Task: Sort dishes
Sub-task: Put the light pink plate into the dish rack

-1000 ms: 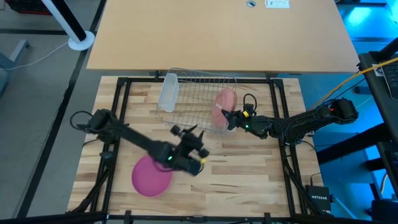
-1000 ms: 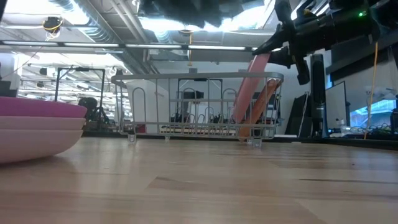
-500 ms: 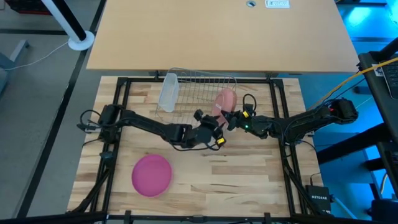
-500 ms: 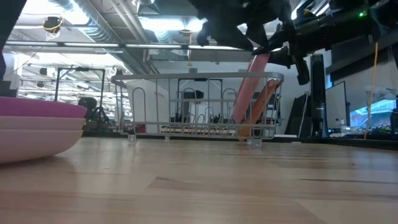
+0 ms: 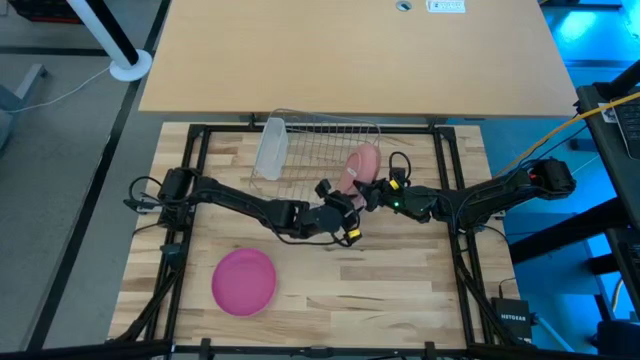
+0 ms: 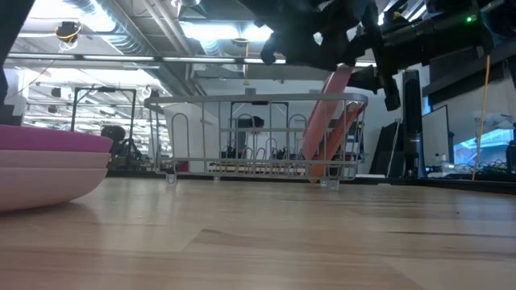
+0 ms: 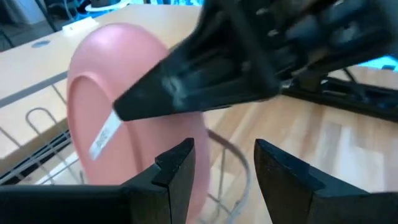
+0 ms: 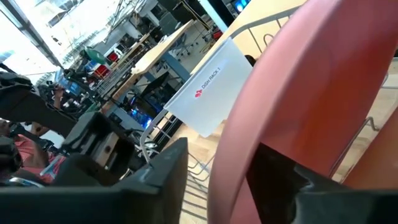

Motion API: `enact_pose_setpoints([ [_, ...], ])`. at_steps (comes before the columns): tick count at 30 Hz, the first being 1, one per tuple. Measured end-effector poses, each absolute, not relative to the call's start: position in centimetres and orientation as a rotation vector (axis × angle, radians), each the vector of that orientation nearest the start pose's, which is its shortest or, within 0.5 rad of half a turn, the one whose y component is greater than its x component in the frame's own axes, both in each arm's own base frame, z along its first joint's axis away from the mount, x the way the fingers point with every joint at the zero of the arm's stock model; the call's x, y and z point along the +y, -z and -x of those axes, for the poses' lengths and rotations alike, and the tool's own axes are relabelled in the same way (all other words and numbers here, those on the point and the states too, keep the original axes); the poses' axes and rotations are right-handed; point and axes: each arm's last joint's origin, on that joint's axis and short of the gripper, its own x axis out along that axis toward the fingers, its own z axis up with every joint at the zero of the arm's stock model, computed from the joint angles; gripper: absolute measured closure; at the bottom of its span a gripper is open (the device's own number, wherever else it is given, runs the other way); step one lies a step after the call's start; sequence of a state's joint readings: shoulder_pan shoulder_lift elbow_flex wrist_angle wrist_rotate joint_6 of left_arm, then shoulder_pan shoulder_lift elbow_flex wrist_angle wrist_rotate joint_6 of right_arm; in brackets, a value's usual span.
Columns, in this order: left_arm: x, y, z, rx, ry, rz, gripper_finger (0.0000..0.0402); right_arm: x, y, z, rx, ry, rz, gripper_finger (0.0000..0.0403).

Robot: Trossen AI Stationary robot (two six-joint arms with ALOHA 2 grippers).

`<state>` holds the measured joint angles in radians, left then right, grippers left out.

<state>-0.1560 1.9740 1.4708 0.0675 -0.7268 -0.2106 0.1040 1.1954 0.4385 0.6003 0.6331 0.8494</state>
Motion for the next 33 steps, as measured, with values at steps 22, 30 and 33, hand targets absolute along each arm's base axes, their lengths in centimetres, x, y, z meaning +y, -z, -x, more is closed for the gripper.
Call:
enact_pose_setpoints([
  [22, -5.7, -22.3, -45.2, 0.389, -0.556, -0.050, 0.0247, 0.7, -20.8, -23.3, -0.044, 0.554, -0.720, 0.0230],
  [30, -3.7, -22.2, -45.4, 0.389, -0.617, -0.032, 0.0247, 0.9, -20.4, -23.3, 0.014, 0.521, -0.707, 0.0230],
  [33, -2.9, -22.0, -45.4, 0.404, -0.641, -0.011, 0.0247, 0.9, -20.3, -23.3, 0.038, 0.507, -0.705, 0.0230],
])
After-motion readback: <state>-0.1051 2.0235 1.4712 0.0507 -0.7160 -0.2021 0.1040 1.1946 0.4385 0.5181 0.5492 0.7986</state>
